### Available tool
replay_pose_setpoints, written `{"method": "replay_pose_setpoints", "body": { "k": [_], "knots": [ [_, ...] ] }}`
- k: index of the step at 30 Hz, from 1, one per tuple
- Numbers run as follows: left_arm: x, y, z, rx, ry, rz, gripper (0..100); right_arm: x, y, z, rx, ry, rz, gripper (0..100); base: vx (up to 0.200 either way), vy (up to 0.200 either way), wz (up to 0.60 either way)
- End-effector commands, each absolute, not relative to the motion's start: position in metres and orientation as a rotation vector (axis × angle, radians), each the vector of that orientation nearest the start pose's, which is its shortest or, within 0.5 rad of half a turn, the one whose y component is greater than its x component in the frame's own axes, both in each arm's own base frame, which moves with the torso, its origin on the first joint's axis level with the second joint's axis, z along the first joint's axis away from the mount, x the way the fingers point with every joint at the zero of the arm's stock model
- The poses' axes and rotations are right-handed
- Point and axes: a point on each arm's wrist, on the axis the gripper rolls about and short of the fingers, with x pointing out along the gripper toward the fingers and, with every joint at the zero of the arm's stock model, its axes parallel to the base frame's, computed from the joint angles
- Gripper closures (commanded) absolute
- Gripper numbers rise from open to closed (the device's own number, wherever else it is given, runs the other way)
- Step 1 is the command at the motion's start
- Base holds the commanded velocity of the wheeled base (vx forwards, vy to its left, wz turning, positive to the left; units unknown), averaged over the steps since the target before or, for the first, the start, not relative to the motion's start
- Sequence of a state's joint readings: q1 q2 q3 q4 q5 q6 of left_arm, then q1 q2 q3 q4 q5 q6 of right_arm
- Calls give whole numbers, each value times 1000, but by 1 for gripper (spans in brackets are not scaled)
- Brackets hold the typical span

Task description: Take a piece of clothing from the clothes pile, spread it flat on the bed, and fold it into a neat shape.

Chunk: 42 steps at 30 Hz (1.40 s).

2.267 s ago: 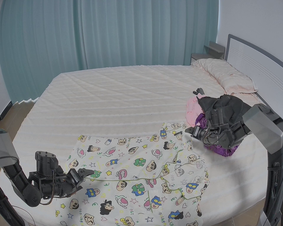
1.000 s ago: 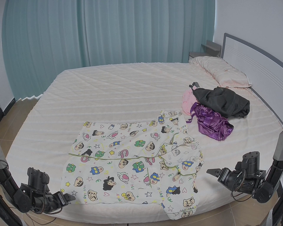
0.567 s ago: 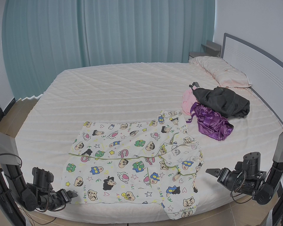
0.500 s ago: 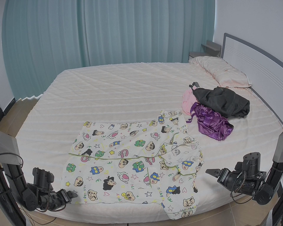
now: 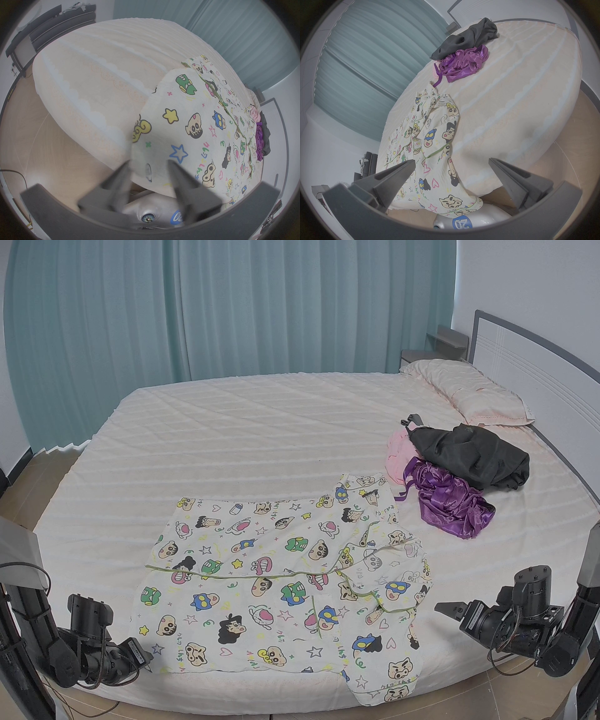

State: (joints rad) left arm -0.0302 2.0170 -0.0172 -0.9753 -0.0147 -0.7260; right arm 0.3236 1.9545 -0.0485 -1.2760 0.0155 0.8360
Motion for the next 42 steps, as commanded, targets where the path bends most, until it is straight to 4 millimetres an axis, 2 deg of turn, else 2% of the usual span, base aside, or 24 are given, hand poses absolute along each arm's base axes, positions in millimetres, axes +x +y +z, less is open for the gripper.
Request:
{"method": "replay_pose_setpoints", "body": {
  "k": [1,10,14,18,21,27,33,42],
  "knots": [
    [174,-6,-7,-652,1003,336,100,198,67,27,701,727,46,0,0,0,0],
    [175,-6,-3,-656,980,325,100,198,68,22,693,750,42,0,0,0,0],
    [174,-5,12,-674,900,301,100,201,75,23,684,749,78,0,0,0,0],
    [172,-6,27,-716,818,271,100,216,85,21,658,734,127,0,0,0,0],
    [171,-4,32,-739,797,253,100,228,91,13,599,739,153,0,0,0,0],
    [171,-3,34,-767,782,252,100,245,107,-11,532,777,187,0,0,0,0],
    [171,-3,33,-777,795,235,100,259,115,-28,427,784,228,0,0,0,0],
    [171,-4,33,-782,798,232,100,267,121,-30,360,833,277,0,0,0,0]
  ]
}}
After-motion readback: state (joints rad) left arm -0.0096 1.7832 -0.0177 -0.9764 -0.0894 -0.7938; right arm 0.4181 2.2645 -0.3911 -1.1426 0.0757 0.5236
